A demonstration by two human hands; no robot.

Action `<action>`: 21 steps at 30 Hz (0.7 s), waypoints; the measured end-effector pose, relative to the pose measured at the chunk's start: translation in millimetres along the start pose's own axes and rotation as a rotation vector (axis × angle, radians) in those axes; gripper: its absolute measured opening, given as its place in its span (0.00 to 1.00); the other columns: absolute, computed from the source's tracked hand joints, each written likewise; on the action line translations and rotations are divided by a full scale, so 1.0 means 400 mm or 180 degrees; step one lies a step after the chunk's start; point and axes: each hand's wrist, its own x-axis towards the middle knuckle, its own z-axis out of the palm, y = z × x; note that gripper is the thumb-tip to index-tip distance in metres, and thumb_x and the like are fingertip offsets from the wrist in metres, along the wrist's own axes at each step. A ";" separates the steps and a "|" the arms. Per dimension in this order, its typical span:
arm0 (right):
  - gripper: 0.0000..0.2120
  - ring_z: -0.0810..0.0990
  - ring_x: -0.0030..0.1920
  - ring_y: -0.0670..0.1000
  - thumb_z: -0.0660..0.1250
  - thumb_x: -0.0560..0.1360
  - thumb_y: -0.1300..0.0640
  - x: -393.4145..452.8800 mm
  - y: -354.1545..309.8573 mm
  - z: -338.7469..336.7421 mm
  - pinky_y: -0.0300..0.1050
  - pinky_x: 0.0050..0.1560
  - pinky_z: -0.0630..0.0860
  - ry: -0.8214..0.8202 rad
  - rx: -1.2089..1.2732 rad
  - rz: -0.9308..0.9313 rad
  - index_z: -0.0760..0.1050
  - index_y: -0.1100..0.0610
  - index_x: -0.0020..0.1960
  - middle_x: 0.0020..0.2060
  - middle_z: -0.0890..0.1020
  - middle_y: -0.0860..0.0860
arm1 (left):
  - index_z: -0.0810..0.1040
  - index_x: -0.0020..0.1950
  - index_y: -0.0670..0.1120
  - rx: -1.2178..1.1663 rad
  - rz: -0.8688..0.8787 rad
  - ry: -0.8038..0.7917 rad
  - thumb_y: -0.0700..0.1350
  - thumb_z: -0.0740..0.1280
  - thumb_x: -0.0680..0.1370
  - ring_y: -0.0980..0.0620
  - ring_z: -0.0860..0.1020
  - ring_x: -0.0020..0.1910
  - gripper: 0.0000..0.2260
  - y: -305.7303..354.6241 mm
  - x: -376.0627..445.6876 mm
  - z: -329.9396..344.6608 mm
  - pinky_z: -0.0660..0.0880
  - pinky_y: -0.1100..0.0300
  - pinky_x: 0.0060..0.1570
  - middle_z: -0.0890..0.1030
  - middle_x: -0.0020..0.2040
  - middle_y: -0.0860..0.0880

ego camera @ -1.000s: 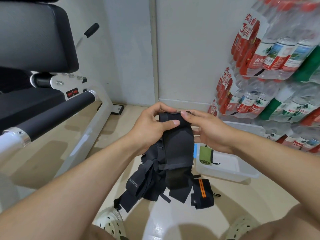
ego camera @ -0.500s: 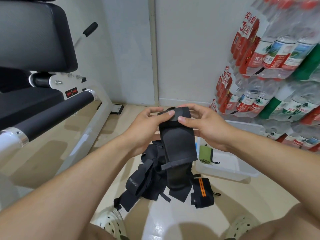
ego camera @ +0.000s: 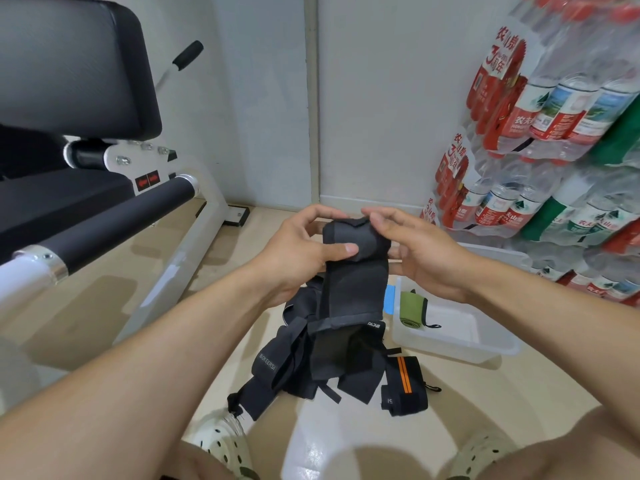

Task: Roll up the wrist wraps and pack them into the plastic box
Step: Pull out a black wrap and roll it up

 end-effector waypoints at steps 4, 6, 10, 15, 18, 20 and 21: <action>0.21 0.82 0.62 0.54 0.61 0.81 0.40 -0.009 0.005 0.003 0.56 0.67 0.77 -0.0207 -0.0354 0.0135 0.78 0.50 0.68 0.61 0.85 0.50 | 0.79 0.56 0.47 0.0207 0.0146 -0.0115 0.28 0.75 0.72 0.51 0.86 0.43 0.19 -0.011 -0.003 0.004 0.81 0.60 0.40 0.81 0.58 0.46; 0.19 0.83 0.61 0.55 0.63 0.81 0.43 -0.011 0.002 0.004 0.58 0.67 0.77 -0.0191 -0.0359 0.0155 0.79 0.51 0.67 0.60 0.85 0.51 | 0.79 0.56 0.48 0.0321 0.0206 -0.0094 0.28 0.75 0.72 0.53 0.85 0.42 0.19 -0.014 -0.002 0.002 0.81 0.61 0.40 0.81 0.58 0.47; 0.16 0.85 0.58 0.56 0.66 0.81 0.46 -0.014 -0.008 -0.003 0.55 0.65 0.78 -0.0240 -0.0340 0.0393 0.80 0.53 0.63 0.57 0.85 0.54 | 0.78 0.56 0.48 0.0468 0.0240 -0.0108 0.27 0.74 0.72 0.56 0.84 0.40 0.20 -0.020 0.000 -0.003 0.80 0.63 0.40 0.80 0.58 0.47; 0.15 0.83 0.62 0.58 0.66 0.81 0.48 -0.018 -0.009 -0.005 0.55 0.66 0.78 -0.0295 -0.0282 0.0494 0.79 0.54 0.65 0.59 0.85 0.56 | 0.78 0.58 0.47 0.0471 0.0223 -0.0127 0.27 0.74 0.71 0.57 0.84 0.39 0.21 -0.021 -0.004 -0.001 0.79 0.65 0.40 0.80 0.58 0.47; 0.14 0.83 0.62 0.58 0.66 0.82 0.52 -0.016 -0.015 -0.003 0.58 0.67 0.77 -0.0181 -0.0181 0.0312 0.79 0.53 0.65 0.59 0.85 0.53 | 0.77 0.62 0.46 0.0294 0.0147 -0.0062 0.28 0.74 0.72 0.56 0.85 0.42 0.23 -0.015 -0.003 0.004 0.79 0.63 0.39 0.81 0.59 0.46; 0.13 0.84 0.61 0.58 0.68 0.81 0.53 -0.014 -0.018 -0.003 0.59 0.65 0.78 -0.0106 -0.0159 0.0241 0.79 0.53 0.65 0.60 0.85 0.54 | 0.77 0.64 0.47 0.0185 -0.0009 -0.0092 0.32 0.75 0.74 0.52 0.86 0.48 0.21 -0.014 -0.001 0.001 0.81 0.59 0.42 0.81 0.60 0.45; 0.14 0.84 0.60 0.58 0.68 0.81 0.54 -0.014 -0.018 -0.005 0.59 0.64 0.79 -0.0089 -0.0158 0.0212 0.79 0.53 0.65 0.61 0.84 0.54 | 0.77 0.64 0.48 0.0131 -0.0104 -0.0134 0.35 0.75 0.75 0.49 0.85 0.51 0.20 -0.013 0.000 0.000 0.82 0.56 0.45 0.82 0.61 0.44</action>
